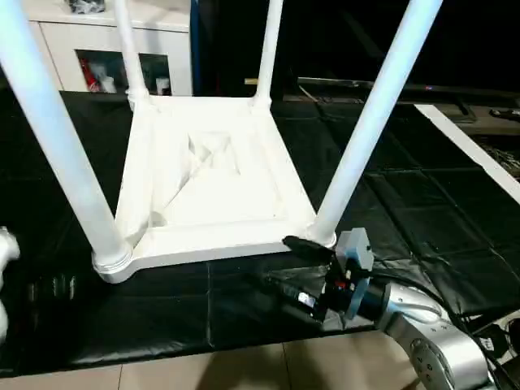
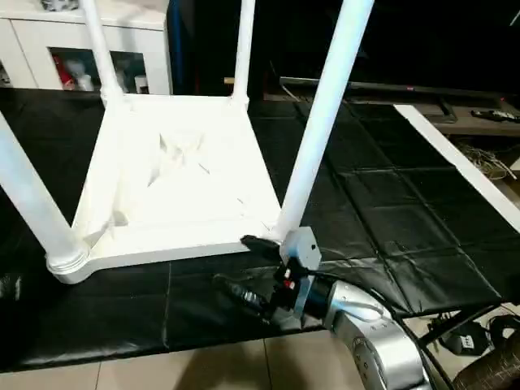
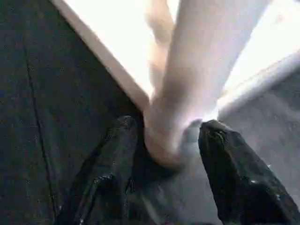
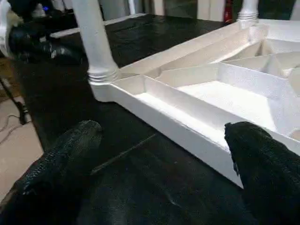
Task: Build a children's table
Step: Rotate table base
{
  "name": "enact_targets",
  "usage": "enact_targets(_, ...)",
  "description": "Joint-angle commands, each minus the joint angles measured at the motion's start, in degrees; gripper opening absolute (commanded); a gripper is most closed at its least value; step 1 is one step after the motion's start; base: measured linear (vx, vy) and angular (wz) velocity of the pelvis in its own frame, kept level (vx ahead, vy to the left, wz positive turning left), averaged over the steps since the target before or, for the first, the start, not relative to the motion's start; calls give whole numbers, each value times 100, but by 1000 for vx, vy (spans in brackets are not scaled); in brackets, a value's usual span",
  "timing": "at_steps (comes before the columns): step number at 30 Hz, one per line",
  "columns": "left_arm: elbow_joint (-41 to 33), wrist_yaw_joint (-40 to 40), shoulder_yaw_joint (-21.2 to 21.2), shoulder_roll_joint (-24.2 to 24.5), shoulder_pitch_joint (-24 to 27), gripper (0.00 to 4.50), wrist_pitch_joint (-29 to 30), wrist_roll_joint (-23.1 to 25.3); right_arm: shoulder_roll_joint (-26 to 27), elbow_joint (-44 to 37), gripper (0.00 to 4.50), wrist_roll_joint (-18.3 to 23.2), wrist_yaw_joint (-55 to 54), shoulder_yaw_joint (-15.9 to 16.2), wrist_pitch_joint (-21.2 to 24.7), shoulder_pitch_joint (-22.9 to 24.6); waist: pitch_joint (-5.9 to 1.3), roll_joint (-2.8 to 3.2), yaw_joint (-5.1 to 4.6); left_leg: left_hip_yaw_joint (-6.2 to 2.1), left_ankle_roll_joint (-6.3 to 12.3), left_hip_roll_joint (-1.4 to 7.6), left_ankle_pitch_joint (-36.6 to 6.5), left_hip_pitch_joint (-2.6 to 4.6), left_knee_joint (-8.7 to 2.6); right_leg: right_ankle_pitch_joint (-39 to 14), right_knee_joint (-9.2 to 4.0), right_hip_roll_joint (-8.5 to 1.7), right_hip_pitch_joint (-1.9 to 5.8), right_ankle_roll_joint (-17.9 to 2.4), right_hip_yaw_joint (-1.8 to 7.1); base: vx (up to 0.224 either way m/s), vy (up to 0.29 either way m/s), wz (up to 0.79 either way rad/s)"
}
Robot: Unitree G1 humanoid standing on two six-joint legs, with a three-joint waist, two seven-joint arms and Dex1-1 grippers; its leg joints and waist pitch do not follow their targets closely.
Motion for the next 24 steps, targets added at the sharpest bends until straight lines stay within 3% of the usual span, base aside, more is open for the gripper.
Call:
enact_targets(1,4,79,-69,-104,-151,245,-130,-46,-51,73,450,-69,-40,-17,-40,-91,-192,198,3,-157,-146,369,-1468,68,-549,-840,-393,-489,125,-1033,359,0,0,0)
enact_targets(5,-75,-30,-173,-258,-317,245,-5,-312,-40,125,450,-138,-94,-11,-78,-103,-197,199,15,-144,-120,367,-1364,67,-532,-724,-380,-493,133,-1102,362,0,0,0)
enact_targets(6,-113,-116,-239,-332,-375,264,139,-502,-25,157,450,-176,-123,-8,-113,-105,-195,234,28,-134,-154,360,-1409,83,-531,-767,-384,-481,115,-1121,358,0,0,0)
enact_targets(9,-93,-151,-279,-370,-404,278,164,-574,-23,170,450,-201,-155,-8,-143,-101,-193,216,44,-146,-165,363,-1468,64,-541,-828,-382,-481,137,-1102,356,0,0,0)
enact_targets(10,-92,-212,-290,-363,-393,282,156,-611,-26,178,450,-210,-163,-8,-155,-97,-195,234,35,-146,-171,363,-1491,69,-540,-846,-390,-478,136,-1073,357,0,0,0)
enact_targets(13,-87,-362,-305,-349,-372,321,146,-672,-35,214,450,-253,-182,2,-200,-89,-202,235,18,-151,-174,365,-1477,70,-537,-784,-383,-476,140,-1086,355,0,0,0)
enact_targets(18,88,-326,-416,-321,-552,364,64,-590,-17,312,450,-337,-227,9,-262,-121,-206,223,24,-141,-145,357,-1401,75,-529,-683,-372,-471,142,-1117,352,0,0,0)
enact_targets(24,504,-98,-751,-475,-1196,416,-164,-340,-3,492,450,-519,-362,83,-262,-217,-209,227,23,-152,-194,359,-1408,81,-533,-738,-373,-485,161,-1092,351,0,0,0)
